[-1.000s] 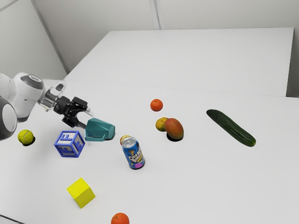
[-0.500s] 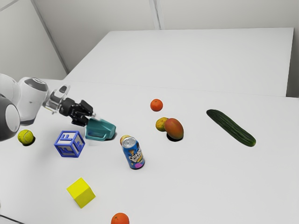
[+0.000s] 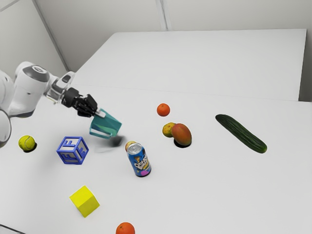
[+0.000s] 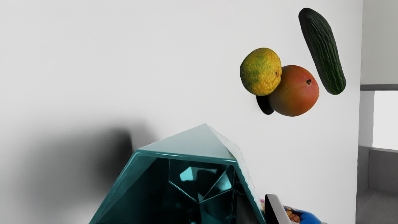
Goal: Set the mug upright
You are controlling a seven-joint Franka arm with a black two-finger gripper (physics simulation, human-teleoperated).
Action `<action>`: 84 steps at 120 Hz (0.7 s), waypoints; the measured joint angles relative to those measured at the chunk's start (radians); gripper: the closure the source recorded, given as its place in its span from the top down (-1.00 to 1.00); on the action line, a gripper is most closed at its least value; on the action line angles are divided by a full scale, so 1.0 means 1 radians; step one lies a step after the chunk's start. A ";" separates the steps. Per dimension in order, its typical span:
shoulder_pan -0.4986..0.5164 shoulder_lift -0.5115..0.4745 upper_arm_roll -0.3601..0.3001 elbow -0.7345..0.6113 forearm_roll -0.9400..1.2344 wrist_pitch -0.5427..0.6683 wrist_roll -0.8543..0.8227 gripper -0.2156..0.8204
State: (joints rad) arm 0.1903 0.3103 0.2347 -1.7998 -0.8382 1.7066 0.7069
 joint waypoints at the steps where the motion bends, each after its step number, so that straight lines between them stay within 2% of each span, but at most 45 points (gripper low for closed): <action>1: -0.003 -0.003 -0.001 0.000 0.010 0.003 -0.003 -0.89; 21: -0.028 -0.056 -0.044 0.000 0.247 0.075 -0.080 -0.91; 42: -0.037 -0.062 -0.128 -0.002 0.485 0.177 -0.177 -0.92; 84: -0.054 -0.061 -0.192 -0.063 0.711 0.335 -0.369 -0.93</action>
State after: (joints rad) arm 0.1359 0.2491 0.0426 -1.8629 -0.1270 2.0420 0.3383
